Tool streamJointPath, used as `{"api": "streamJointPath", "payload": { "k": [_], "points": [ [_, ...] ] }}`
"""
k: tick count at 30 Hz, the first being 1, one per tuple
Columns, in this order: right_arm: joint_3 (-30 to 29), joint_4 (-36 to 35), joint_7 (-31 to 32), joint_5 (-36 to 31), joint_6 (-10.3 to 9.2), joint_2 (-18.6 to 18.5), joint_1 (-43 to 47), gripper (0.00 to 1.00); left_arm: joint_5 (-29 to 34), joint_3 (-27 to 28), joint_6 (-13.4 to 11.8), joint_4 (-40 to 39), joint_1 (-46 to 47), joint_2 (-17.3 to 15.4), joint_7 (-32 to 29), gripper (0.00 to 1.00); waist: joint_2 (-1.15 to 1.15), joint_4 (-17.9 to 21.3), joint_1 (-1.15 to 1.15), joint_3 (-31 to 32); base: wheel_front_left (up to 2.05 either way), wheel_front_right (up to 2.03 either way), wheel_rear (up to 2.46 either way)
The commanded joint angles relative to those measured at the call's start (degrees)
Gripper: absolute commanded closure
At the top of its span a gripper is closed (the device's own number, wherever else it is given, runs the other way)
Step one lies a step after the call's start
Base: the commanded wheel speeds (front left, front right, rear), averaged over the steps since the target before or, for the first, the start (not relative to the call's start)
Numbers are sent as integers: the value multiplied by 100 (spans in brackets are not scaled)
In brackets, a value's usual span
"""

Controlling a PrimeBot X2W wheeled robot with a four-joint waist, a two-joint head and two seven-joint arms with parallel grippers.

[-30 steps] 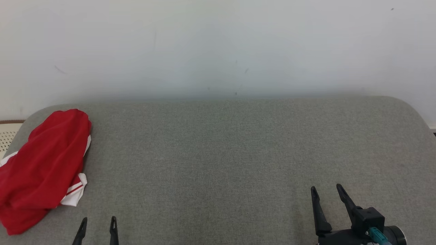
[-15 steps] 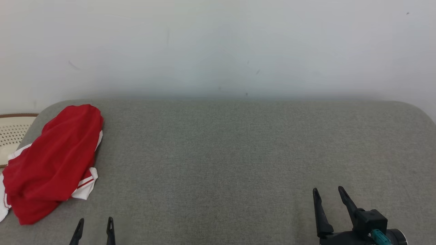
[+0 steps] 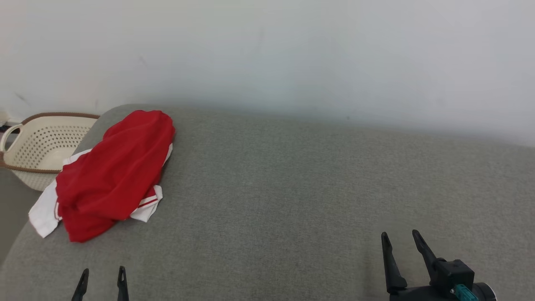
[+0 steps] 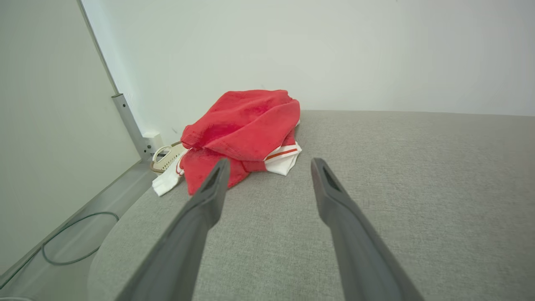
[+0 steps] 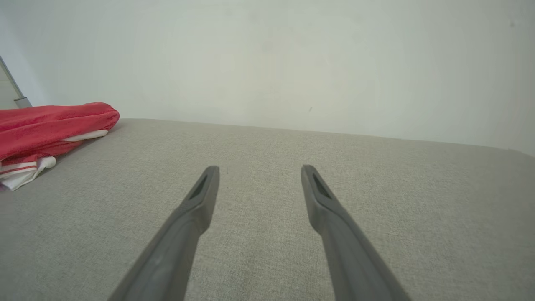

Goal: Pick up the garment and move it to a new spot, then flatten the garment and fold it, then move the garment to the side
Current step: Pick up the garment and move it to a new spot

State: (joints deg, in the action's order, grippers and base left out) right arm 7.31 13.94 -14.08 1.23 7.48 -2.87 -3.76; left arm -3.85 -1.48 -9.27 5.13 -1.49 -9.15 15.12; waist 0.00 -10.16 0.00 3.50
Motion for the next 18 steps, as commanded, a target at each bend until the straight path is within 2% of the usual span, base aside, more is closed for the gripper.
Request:
{"api": "streamJointPath", "payload": {
  "k": [1, 18],
  "points": [
    [24, 13, -31, 3, 2, -1, 51, 0, -27, 40, -33, 23, -16, -57, 17, 0, 0, -381, 0, -11, 0, 0, 0],
    [363, 46, -99, 218, 2, -1, 4, 0, -113, 96, -86, 18, 22, -212, -43, 0, 0, -1367, 0, 56, 0, 0, 0]
  ]
}}
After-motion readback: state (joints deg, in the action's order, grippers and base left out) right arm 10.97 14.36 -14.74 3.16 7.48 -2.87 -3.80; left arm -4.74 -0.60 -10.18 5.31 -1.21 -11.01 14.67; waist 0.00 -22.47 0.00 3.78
